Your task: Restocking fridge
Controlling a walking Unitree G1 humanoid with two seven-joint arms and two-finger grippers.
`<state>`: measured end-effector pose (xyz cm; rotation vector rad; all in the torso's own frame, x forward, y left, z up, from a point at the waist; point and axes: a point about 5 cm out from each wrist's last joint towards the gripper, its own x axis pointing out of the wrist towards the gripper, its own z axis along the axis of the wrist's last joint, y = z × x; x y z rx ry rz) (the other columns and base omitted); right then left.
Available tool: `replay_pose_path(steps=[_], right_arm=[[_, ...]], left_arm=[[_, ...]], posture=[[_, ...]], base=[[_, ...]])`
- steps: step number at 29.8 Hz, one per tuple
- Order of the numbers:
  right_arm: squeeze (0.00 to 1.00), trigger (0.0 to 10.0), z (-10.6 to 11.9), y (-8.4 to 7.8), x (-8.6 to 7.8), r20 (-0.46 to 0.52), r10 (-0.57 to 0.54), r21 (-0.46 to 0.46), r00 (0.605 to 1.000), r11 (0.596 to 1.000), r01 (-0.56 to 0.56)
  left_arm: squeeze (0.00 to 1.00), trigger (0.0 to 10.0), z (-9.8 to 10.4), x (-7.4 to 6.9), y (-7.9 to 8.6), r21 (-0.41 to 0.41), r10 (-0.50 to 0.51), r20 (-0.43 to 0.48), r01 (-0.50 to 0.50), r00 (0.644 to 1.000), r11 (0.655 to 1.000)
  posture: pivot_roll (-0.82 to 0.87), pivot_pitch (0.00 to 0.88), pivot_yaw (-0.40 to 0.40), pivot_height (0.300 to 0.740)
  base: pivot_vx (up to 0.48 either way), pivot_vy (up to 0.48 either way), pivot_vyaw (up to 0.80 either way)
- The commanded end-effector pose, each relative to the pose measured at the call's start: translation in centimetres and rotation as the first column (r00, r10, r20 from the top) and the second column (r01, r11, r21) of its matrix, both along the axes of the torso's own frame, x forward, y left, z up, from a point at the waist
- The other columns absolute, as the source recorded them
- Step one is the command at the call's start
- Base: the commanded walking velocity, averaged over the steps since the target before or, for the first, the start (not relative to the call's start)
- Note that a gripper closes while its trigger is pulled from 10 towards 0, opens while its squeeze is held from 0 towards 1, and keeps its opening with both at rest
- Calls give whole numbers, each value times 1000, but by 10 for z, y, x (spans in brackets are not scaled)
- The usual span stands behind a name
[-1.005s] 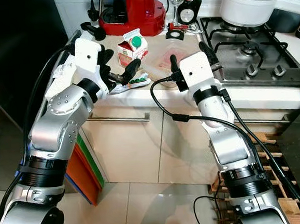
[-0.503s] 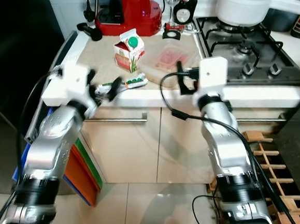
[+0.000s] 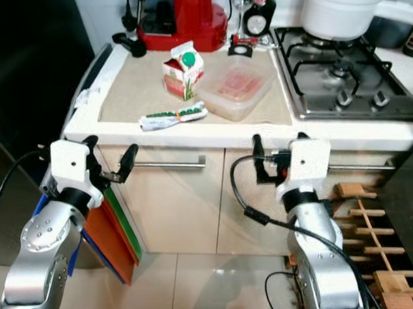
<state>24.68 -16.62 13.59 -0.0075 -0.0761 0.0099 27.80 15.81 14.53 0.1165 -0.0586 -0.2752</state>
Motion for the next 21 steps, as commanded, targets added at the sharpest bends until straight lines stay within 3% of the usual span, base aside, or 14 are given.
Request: replay_pose_path(steps=[1, 6, 10, 11, 15, 17, 19, 20, 21], right_arm=[[1000, 10000, 3, 4, -2, 1, 20, 6, 1000, 1000, -20], [1000, 10000, 7, 15, 1, 12, 68, -36, 998, 997, -68], [1000, 10000, 17, 13, 18, 71, 89, -165, 993, 983, -77], [1000, 10000, 21, 6, 35, 90, 74, -205, 993, 977, -54], [1000, 10000, 23, -7, 52, 73, 22, -163, 997, 987, -9], [1000, 10000, 23, -7, 52, 73, 22, -163, 997, 987, -9], [1000, 10000, 26, -8, 63, 36, 2, -14, 999, 1000, -2], [1000, 10000, 26, -8, 63, 36, 2, -14, 999, 1000, -2], [0, 10000, 29, -6, 67, 34, -4, 79, 999, 997, 1]], left_arm=[[0, 10000, 6, 0, -5, -3, -13, 25, 13, 1000, 1000], [0, 10000, 6, 5, -10, -18, -26, 11, 26, 1000, 1000], [0, 10000, 9, 12, -14, -31, -39, 13, 39, 999, 999], [0, 10000, 10, 17, -18, -42, -45, 13, 45, 999, 998], [0, 10000, 15, 21, -22, -57, -57, 21, 58, 998, 997], [0, 10000, 15, 21, -22, -57, -57, 21, 58, 998, 997], [0, 10000, 15, 25, -26, -63, -65, 2, 65, 998, 996], [0, 10000, 15, 25, -26, -63, -65, 2, 65, 998, 996], [0, 10000, 17, 30, -27, -56, -62, -2, 62, 998, 997]], posture=[[-116, 0, 20, 740], [-119, 0, 24, 740], [-125, 0, 35, 740], [-119, 0, 34, 740], [-109, 0, 28, 740], [-109, 0, 28, 740], [-103, 0, 23, 740], [-103, 0, 23, 740], [-100, 0, 22, 740]], base=[[0, 0, 0], [0, 0, 0], [0, 0, 0], [0, 0, 0], [0, 0, 0], [0, 0, 0], [0, 0, 0], [0, 0, 0], [0, 0, 0]])
